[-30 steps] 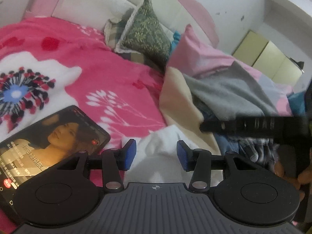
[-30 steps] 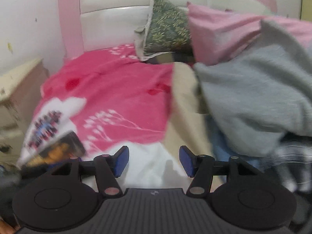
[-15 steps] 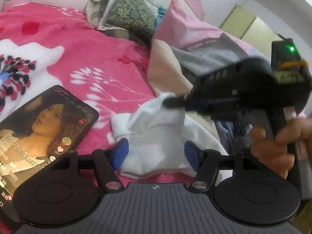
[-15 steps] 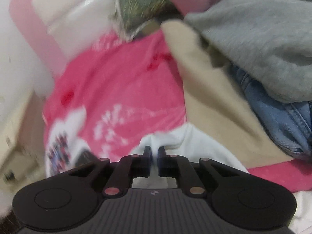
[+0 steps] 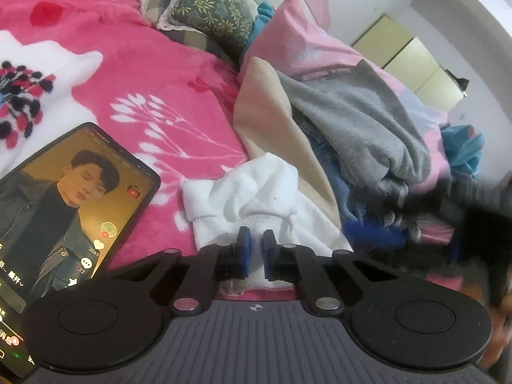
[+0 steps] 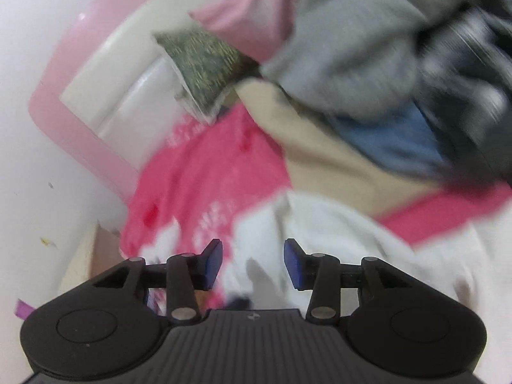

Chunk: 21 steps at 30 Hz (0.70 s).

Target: Fold clothes

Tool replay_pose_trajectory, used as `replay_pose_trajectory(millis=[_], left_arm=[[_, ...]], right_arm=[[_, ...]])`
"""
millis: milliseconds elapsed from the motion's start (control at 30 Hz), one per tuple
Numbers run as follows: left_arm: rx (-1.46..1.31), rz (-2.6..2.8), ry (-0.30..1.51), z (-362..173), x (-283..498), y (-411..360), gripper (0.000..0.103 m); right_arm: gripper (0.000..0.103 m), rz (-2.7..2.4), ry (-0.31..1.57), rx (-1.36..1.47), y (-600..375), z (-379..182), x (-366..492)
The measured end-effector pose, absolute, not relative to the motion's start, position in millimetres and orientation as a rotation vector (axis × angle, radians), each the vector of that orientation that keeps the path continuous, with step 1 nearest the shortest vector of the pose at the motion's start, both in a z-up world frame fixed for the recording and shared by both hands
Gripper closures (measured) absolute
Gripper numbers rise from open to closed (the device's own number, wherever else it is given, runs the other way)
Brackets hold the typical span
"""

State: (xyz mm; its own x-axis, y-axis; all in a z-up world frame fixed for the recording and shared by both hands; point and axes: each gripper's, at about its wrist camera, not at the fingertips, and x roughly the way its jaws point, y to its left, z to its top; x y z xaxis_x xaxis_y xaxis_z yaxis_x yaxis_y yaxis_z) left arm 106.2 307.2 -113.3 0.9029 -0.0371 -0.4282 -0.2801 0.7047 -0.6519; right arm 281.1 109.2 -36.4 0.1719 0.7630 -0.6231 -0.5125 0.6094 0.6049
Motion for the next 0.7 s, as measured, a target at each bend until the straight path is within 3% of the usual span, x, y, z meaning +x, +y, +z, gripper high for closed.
replay_pose_trajectory(millis=[167, 433, 533, 600, 700], left_arm=[[-0.841, 0.160, 0.381, -114, 99, 315, 0.097], [-0.865, 0.198, 0.342, -114, 96, 324, 0.097], [-0.835, 0.208, 0.293, -107, 90, 321, 0.096], [-0.811, 0.222, 0.256, -102, 85, 318, 0.095], [-0.770, 0.228, 0.202, -95, 78, 314, 0.085]], right_arm=[[0.058, 0.937, 1.152, 0.302, 114, -68, 273], [0.058, 0.995, 1.143, 0.312, 121, -87, 259], [0.072, 1.013, 1.117, 0.318, 126, -88, 260], [0.092, 1.019, 1.101, 0.313, 131, -88, 260], [0.100, 1.029, 1.056, 0.344, 132, -81, 263]])
